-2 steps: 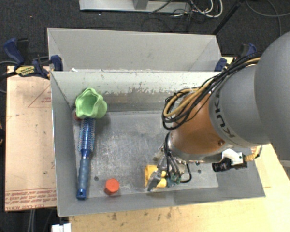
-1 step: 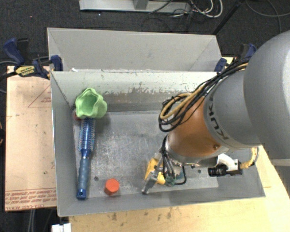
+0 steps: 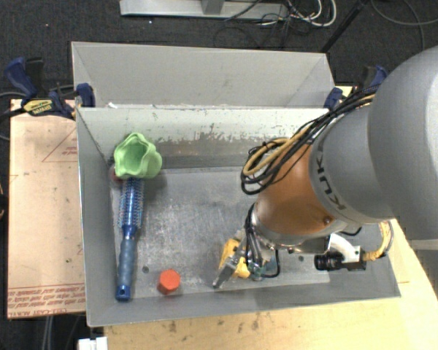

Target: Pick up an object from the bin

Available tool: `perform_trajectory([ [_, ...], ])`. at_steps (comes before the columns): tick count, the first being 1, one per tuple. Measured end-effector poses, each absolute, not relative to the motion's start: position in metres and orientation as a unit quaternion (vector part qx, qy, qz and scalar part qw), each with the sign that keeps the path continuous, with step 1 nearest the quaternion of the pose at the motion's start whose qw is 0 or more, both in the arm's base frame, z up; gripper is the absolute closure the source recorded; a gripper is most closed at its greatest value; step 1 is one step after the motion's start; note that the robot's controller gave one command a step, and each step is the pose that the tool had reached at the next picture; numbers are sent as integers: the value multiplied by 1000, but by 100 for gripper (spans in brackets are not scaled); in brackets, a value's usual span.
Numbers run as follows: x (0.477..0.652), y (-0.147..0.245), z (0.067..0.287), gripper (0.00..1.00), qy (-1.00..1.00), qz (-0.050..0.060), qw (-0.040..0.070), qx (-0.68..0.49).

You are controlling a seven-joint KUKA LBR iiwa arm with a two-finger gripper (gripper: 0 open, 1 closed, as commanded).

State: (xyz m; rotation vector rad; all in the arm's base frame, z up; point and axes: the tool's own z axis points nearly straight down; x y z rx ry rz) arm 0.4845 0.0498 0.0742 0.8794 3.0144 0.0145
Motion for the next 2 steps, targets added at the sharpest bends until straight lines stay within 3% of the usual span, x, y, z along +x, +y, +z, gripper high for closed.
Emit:
perform_trajectory([
  [1, 487, 48, 76, 100, 959, 5, 6, 282],
  [2, 488, 49, 117, 100, 960, 1, 1, 280],
])
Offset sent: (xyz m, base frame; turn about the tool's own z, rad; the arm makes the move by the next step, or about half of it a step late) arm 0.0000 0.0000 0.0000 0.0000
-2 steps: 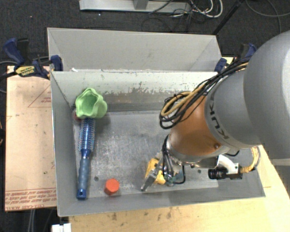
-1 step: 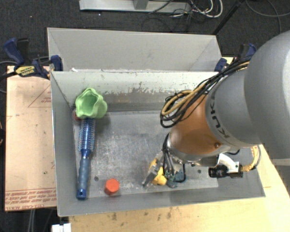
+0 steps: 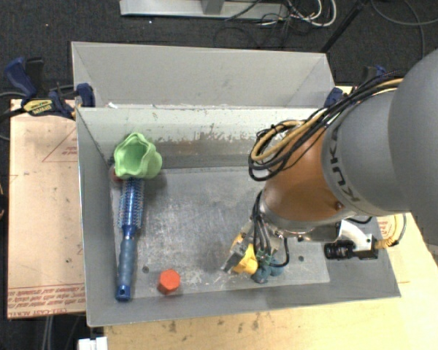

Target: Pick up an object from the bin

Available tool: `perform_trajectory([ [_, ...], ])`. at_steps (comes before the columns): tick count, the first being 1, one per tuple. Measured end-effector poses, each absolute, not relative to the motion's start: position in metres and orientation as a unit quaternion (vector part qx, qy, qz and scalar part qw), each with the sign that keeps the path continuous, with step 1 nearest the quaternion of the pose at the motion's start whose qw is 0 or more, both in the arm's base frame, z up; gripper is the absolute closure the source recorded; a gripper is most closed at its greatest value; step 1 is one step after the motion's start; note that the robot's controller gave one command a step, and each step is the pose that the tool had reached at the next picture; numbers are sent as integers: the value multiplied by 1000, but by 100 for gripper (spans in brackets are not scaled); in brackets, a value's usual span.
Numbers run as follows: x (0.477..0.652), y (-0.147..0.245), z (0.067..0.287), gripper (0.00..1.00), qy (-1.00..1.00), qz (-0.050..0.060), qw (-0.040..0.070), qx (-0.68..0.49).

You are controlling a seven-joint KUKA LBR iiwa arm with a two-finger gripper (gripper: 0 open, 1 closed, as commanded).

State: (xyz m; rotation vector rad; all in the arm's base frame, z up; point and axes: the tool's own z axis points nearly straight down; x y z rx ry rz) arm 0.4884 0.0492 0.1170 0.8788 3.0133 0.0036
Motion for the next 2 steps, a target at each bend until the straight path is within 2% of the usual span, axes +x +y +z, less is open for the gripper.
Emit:
perform_trajectory([
  [2, 489, 50, 160, 100, 961, 1, 1, 277],
])
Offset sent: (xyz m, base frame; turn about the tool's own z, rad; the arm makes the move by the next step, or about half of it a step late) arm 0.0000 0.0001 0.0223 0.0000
